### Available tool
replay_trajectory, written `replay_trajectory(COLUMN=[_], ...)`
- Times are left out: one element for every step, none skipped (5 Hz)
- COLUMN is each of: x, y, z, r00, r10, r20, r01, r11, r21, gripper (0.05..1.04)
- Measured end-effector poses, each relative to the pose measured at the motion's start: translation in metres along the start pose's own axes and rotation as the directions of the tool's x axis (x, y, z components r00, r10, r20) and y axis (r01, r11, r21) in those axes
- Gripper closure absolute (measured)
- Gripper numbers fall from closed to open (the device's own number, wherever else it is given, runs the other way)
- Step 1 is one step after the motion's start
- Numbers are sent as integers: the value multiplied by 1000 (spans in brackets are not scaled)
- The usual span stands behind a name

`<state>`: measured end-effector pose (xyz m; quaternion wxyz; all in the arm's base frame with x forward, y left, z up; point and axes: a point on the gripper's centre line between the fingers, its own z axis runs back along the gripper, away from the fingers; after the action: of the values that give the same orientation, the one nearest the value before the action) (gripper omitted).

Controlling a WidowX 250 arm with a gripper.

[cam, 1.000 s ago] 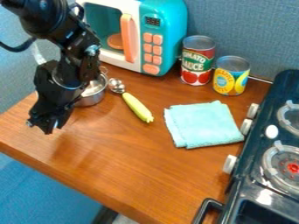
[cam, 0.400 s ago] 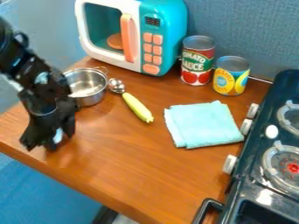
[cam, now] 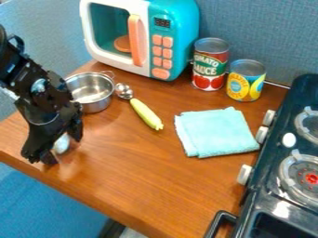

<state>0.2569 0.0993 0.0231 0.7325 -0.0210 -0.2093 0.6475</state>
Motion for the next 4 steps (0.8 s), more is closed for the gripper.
replay_trajectory(x=[-2, -28, -63, -102], y=[-7, -32, -36, -41], z=[9, 36, 43, 38], r00=[998, 974, 914, 784], r10=[-61, -227, -402, -604], r20=[3, 0, -53, -143], r01=[61, 227, 399, 598], r11=[998, 973, 915, 797], r21=[9, -41, -55, -89], gripper=[83, 83, 83, 83])
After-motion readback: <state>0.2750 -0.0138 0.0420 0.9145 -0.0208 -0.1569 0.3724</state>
